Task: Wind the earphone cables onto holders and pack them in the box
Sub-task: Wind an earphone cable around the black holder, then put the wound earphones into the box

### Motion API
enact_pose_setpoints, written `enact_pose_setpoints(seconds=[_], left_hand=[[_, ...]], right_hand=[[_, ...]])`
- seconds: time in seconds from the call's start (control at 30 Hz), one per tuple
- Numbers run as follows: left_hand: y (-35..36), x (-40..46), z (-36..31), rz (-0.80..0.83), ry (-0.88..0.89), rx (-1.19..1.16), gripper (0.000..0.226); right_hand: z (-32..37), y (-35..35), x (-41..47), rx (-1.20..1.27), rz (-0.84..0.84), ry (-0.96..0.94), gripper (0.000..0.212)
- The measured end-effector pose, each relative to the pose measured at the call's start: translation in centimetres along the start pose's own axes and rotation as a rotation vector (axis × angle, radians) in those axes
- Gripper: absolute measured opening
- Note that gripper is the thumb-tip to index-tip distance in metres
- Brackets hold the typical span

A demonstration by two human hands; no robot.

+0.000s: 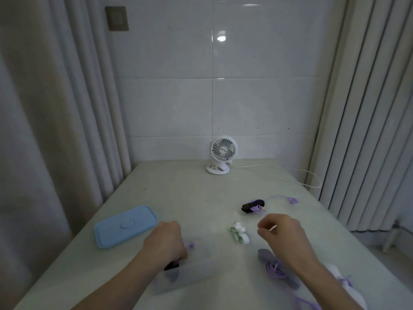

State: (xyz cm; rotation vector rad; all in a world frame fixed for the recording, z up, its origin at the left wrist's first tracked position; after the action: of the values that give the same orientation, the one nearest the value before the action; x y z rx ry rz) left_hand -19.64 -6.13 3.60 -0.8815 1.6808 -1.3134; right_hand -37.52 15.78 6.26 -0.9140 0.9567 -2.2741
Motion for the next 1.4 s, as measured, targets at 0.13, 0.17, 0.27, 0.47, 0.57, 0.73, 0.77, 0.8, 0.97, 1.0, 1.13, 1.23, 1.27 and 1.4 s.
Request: enact_pose_setpoints(seconds=[0.13, 0.17, 0.27, 0.47, 0.57, 0.73, 0.77, 0.8, 0.97, 1.0, 1.13, 1.23, 1.27, 1.4], left_hand=[[0.7, 0.0, -0.9, -0.077, 0.025, 0.104, 0.039], [0.7, 0.0, -0.9, -0.085, 0.022, 0.117, 0.039], [0.9, 0.2, -0.7, -0.049, 0.002, 0.096, 0.041], [0.8, 0.0, -0.3, -0.041, 0.013, 0.100, 0.043], [0.5, -0.5, -0.3, -0.028, 0.053, 0.073, 0.036], [0.1, -1.0, -0.1, 0.011, 0.102, 0.056, 0.040], [0.1, -0.9, -0.1, 0.016, 0.113, 0.058, 0.039], [0.1, -0.8, 0.0, 0.014, 0.121, 0.062, 0.039], [0.5, -0.8, 0.1, 0.027, 0.135, 0.015, 0.038], [0.6, -0.7, 0.2, 0.038, 0.132, 0.004, 0.036], [1.0, 0.2, 1.0, 0.085, 0.142, -0.013, 0.057], [0.9, 0.4, 0.9, 0.066, 0.211, 0.018, 0.066], [1.0, 0.5, 0.8, 0.072, 0.234, 0.026, 0.064], [1.8, 0.4, 0.5, 0.122, 0.318, 0.075, 0.054]], right_hand=[[-0.1, 2.2, 0.2, -0.092, 0.075, -0.062, 0.016], [0.1, 2.7, 0.4, -0.105, 0.093, -0.084, 0.021], [0.7, 4.2, 1.2, -0.114, 0.147, -0.105, 0.031], [0.6, 7.7, 3.3, -0.154, 0.243, -0.041, 0.033], [0.8, 9.0, 4.1, -0.234, 0.278, -0.039, 0.027], [1.0, 10.7, 4.8, -0.262, 0.301, -0.059, 0.020], [0.9, 10.8, 4.9, -0.249, 0.296, -0.052, 0.023], [0.7, 10.7, 5.0, -0.226, 0.288, -0.039, 0.025], [0.3, 9.9, 4.8, -0.070, 0.210, 0.009, 0.025], [0.4, 9.5, 4.7, -0.049, 0.193, 0.008, 0.024], [2.8, 6.5, 4.9, 0.092, 0.098, -0.054, 0.020], [6.2, 4.3, 4.9, 0.229, 0.057, -0.113, 0.019], [7.5, 3.7, 4.9, 0.251, 0.046, -0.133, 0.019], [12.3, 3.0, 4.6, 0.360, 0.047, -0.215, 0.023]])
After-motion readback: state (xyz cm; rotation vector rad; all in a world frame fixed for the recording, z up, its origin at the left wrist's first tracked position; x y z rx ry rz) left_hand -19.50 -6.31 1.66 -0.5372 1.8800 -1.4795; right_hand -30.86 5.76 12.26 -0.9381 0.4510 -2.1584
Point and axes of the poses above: each hand's wrist, its own x-axis towards the middle knuckle, its own y-axis out of the palm, z = x × y, the point moved 10 cm from there along x, towards the middle knuckle, and after that the axes turned 15 degrees about -y, right-handed, at the moved point
